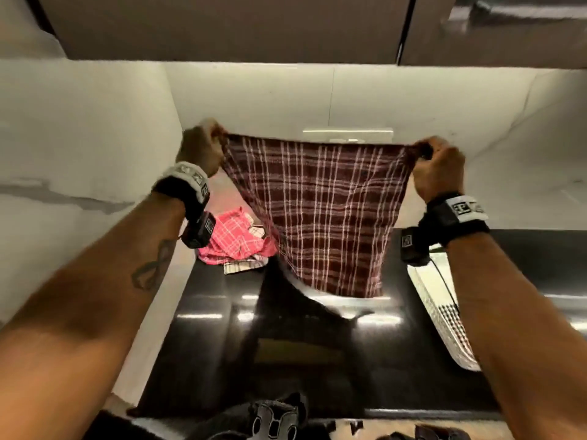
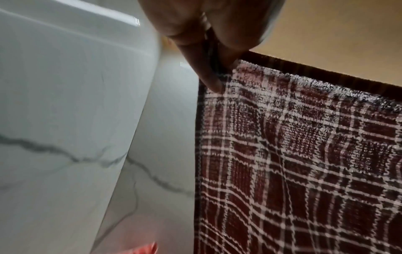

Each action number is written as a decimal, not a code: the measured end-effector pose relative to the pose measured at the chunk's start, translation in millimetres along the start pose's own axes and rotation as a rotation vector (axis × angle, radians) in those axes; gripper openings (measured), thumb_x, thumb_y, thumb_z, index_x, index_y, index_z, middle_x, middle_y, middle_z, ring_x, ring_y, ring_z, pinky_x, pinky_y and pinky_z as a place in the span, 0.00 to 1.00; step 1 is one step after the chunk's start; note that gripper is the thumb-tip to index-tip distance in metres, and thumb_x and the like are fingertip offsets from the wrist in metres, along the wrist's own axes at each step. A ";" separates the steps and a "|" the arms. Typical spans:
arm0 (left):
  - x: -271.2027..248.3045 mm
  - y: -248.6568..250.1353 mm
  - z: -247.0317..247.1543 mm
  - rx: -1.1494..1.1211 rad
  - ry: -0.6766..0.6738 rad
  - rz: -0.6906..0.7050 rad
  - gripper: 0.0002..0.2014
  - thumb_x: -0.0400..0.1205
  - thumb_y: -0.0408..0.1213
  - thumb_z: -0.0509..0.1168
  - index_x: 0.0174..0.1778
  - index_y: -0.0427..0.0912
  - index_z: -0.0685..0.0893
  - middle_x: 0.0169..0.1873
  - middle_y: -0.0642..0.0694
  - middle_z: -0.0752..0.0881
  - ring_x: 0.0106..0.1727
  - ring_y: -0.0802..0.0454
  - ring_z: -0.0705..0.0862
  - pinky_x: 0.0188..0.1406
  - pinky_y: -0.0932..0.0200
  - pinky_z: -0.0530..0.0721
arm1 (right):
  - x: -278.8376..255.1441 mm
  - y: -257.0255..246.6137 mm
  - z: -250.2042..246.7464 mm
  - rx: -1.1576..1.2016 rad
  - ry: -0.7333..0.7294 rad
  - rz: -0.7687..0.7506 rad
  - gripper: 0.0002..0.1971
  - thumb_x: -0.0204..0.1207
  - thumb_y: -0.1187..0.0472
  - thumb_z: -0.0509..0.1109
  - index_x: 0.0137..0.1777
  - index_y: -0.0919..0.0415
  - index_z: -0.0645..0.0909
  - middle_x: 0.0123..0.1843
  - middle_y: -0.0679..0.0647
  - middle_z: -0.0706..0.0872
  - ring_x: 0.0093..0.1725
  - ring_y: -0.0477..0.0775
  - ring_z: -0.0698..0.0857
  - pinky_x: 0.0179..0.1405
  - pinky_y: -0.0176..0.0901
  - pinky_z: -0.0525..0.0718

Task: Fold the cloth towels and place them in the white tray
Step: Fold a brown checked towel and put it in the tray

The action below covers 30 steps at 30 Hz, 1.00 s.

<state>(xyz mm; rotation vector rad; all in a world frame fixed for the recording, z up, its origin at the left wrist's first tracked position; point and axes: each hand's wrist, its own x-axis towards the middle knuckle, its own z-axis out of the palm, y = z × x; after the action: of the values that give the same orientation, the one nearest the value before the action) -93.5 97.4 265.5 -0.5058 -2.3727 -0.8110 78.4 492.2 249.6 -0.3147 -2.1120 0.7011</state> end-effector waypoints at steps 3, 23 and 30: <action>-8.3 21.1 -43.7 -0.179 0.178 0.057 0.06 0.82 0.37 0.66 0.51 0.45 0.87 0.47 0.44 0.90 0.48 0.53 0.86 0.49 0.69 0.79 | 3.4 -19.5 -38.5 0.237 0.078 -0.063 0.07 0.77 0.60 0.71 0.51 0.60 0.87 0.42 0.53 0.90 0.40 0.50 0.88 0.44 0.38 0.86; -460.3 3.1 -7.1 -0.023 -0.622 -0.175 0.08 0.80 0.32 0.66 0.51 0.46 0.87 0.50 0.46 0.89 0.52 0.45 0.88 0.53 0.53 0.85 | -338.6 143.4 -93.0 -0.066 -0.727 0.193 0.12 0.73 0.74 0.72 0.47 0.56 0.90 0.44 0.57 0.93 0.46 0.60 0.91 0.50 0.46 0.84; -506.4 2.8 -7.7 0.049 -0.795 -0.359 0.03 0.84 0.39 0.66 0.50 0.53 0.81 0.47 0.51 0.89 0.49 0.49 0.88 0.50 0.51 0.85 | -367.2 145.1 -112.7 -0.080 -0.876 0.286 0.10 0.76 0.68 0.73 0.46 0.50 0.86 0.43 0.50 0.89 0.44 0.51 0.87 0.48 0.39 0.77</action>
<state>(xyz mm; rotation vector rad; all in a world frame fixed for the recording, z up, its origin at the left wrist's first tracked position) 297.2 12.6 -45.4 -0.4366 -3.2793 -0.7925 383.0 483.2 -25.6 -0.4051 -2.9640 1.0534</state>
